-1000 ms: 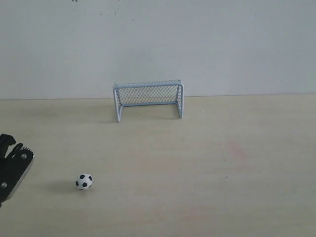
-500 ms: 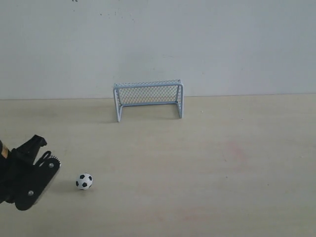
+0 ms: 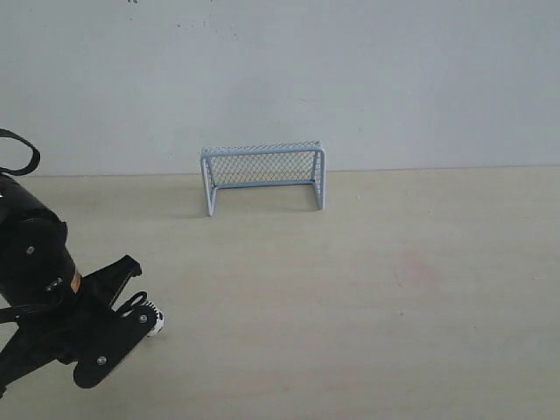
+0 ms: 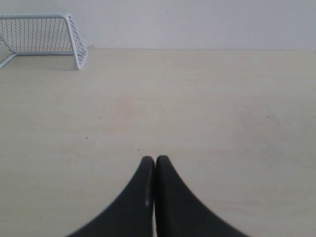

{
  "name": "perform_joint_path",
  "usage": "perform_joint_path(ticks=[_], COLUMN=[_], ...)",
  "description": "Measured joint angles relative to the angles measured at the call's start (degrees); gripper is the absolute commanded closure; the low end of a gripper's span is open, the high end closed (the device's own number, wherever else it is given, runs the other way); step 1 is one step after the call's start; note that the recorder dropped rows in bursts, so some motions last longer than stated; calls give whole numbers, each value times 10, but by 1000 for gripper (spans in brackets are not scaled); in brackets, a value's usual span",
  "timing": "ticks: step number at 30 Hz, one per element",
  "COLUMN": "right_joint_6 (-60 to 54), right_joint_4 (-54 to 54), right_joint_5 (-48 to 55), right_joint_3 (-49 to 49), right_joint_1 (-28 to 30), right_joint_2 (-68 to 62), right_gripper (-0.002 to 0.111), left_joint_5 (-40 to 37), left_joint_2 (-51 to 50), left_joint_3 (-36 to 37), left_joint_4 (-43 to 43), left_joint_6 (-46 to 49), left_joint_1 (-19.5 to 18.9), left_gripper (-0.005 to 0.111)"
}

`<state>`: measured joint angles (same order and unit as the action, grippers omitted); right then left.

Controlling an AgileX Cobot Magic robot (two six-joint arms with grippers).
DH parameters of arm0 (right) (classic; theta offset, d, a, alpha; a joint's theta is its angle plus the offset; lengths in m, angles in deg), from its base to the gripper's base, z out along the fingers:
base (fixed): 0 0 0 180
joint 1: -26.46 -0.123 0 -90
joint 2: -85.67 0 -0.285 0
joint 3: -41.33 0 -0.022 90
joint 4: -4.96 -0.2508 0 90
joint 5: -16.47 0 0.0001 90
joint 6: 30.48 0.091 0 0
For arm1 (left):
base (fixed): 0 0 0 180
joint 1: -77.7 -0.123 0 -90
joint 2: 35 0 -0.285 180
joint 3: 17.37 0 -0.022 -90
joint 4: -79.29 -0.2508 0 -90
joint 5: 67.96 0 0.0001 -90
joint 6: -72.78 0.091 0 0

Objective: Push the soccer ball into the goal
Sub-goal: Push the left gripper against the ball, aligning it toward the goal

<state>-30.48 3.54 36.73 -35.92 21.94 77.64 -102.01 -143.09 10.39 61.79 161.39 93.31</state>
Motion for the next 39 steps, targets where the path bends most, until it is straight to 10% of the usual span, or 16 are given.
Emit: perform_joint_path(ticks=[39], right_joint_6=[0], right_joint_4=[0], right_joint_5=[0], right_joint_3=[0], right_joint_1=[0], right_joint_2=[0], right_gripper=[108], left_joint_5=[-39], left_joint_2=[-35], left_joint_3=[-58], left_joint_4=[98], left_joint_6=[65], left_joint_1=[1], left_gripper=[102])
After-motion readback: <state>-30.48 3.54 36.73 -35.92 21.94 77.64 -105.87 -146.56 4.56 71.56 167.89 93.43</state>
